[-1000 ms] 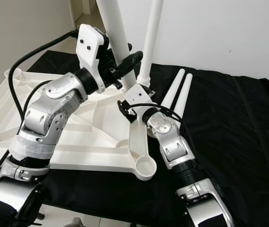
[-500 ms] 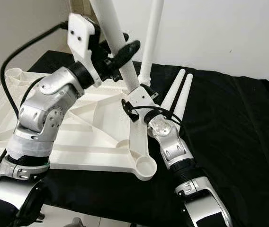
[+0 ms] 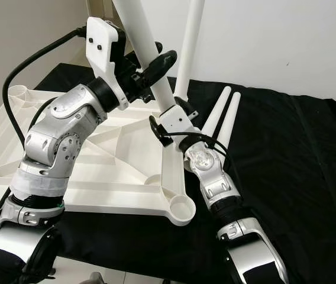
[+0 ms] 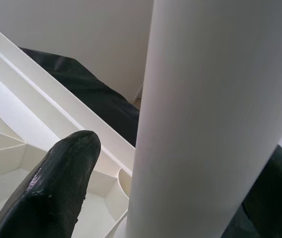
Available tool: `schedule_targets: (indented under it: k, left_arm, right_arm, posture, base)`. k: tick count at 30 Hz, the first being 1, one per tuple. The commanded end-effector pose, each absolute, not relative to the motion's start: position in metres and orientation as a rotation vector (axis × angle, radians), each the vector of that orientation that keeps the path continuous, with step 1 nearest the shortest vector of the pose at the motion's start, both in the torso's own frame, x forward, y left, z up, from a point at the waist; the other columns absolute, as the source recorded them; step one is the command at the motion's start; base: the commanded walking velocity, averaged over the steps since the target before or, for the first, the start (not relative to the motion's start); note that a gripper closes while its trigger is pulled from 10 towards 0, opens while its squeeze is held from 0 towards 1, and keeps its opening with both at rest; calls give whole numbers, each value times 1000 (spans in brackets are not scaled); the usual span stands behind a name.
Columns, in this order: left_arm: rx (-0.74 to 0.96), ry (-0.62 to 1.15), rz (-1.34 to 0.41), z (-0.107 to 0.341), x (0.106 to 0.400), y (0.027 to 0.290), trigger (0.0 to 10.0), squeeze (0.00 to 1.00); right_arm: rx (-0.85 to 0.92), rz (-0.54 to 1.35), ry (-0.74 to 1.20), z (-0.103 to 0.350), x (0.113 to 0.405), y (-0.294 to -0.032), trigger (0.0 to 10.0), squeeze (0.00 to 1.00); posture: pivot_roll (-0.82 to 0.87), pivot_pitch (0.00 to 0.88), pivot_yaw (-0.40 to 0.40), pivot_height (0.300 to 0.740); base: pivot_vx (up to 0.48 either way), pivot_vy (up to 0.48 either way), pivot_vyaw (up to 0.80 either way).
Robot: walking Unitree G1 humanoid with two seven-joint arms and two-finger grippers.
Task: Building children table
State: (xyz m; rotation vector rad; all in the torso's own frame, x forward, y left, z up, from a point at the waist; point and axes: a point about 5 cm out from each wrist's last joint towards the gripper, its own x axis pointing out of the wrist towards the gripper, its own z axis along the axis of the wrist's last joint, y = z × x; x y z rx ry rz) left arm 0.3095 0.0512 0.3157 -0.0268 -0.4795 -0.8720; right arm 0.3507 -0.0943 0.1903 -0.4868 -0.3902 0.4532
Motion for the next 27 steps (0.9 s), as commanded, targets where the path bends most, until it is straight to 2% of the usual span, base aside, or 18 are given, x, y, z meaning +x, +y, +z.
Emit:
schedule_targets:
  k: [1, 7, 8, 9, 10, 11, 12, 13, 14, 15, 27]
  left_arm:
    - [-33, -490, -859, 319, 307, 50, 10000, 0]
    - [-30, -490, -861, 319, 306, 49, 10000, 0]
    - [-31, -491, -862, 320, 306, 49, 10000, 0]
    - [-33, -491, -862, 320, 306, 49, 10000, 0]
    - [-34, -492, -863, 320, 306, 49, 10000, 0]
    - [-34, -492, -863, 320, 306, 49, 10000, 0]
    - [-33, -492, -865, 320, 306, 48, 10000, 0]
    - [-33, -492, -866, 320, 306, 48, 10000, 0]
    - [-35, -493, -868, 321, 305, 47, 10000, 0]
    - [-35, -494, -869, 320, 305, 47, 10000, 0]
    - [-38, -514, -882, 322, 301, 46, 10000, 0]
  right_arm:
    - [-479, 458, -395, 191, 352, -95, 10000, 0]
    - [-487, 454, -386, 189, 354, -95, 10000, 0]
    - [-484, 455, -380, 188, 354, -95, 8039, 0]
    - [-488, 452, -386, 188, 354, -96, 8549, 0]
    - [-491, 454, -388, 187, 355, -96, 7059, 0]
    - [-491, 454, -388, 187, 355, -96, 7059, 0]
    - [-485, 459, -388, 187, 355, -95, 5882, 0]
    - [-480, 462, -388, 187, 355, -95, 5882, 0]
    - [-486, 458, -393, 187, 355, -95, 1294, 0]
    - [-486, 461, -403, 188, 355, -95, 0, 0]
    - [-456, 427, -416, 190, 357, -99, 0, 0]
  posture:
    - [29, 23, -30, 740]
    - [30, 23, -31, 740]
    - [30, 22, -31, 740]
    - [31, 22, -32, 740]
    - [30, 21, -32, 740]
    - [30, 21, -32, 740]
    - [28, 19, -31, 740]
    - [28, 19, -31, 740]
    - [28, 18, -31, 740]
    - [28, 16, -31, 740]
    - [32, 10, -32, 740]
  base:
    - [0, 0, 0]
    - [0, 0, 0]
    - [0, 0, 0]
    - [0, 0, 0]
    - [0, 0, 0]
    - [0, 0, 0]
    - [0, 0, 0]
    - [0, 0, 0]
    - [0, 0, 0]
    - [0, 0, 0]
    - [0, 0, 0]
